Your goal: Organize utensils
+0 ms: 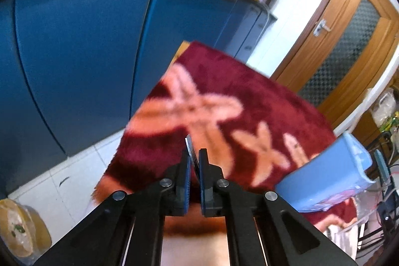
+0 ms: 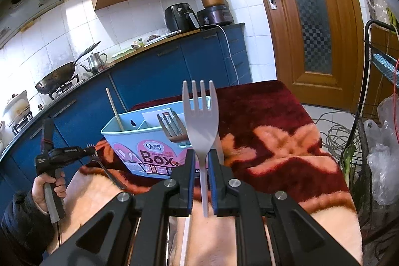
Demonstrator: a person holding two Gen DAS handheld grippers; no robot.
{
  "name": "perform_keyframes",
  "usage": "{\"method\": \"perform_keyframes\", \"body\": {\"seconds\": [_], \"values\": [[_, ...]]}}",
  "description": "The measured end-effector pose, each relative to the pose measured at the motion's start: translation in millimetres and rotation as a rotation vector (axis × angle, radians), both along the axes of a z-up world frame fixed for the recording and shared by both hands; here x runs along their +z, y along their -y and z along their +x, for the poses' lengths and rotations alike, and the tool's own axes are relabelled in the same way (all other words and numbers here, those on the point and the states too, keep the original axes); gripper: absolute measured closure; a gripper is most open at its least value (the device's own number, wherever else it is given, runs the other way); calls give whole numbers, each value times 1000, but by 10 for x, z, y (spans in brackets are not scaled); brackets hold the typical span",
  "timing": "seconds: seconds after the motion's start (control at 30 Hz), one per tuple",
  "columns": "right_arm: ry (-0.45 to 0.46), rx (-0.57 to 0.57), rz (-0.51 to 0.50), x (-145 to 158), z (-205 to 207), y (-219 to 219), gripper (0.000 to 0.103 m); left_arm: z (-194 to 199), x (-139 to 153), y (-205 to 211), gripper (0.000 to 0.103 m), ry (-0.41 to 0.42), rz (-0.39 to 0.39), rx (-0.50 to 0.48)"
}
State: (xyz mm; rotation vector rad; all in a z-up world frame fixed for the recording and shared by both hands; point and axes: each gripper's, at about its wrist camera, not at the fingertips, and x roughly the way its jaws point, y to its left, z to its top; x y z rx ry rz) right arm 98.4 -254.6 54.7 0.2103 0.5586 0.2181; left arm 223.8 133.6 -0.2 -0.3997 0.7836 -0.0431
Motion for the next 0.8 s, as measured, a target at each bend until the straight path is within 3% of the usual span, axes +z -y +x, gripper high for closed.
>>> {"method": "perform_keyframes", "body": {"seconds": [0.2, 0.4, 0.8], "values": [[14, -3, 8, 33, -40, 25, 91, -326, 499, 136, 102, 176, 27, -10], [29, -7, 17, 66, -92, 71, 91, -641, 1089, 343, 101, 364, 127, -13], [62, -14, 35, 137, -170, 215, 91, -760, 1963, 637, 101, 567, 270, -2]]}}
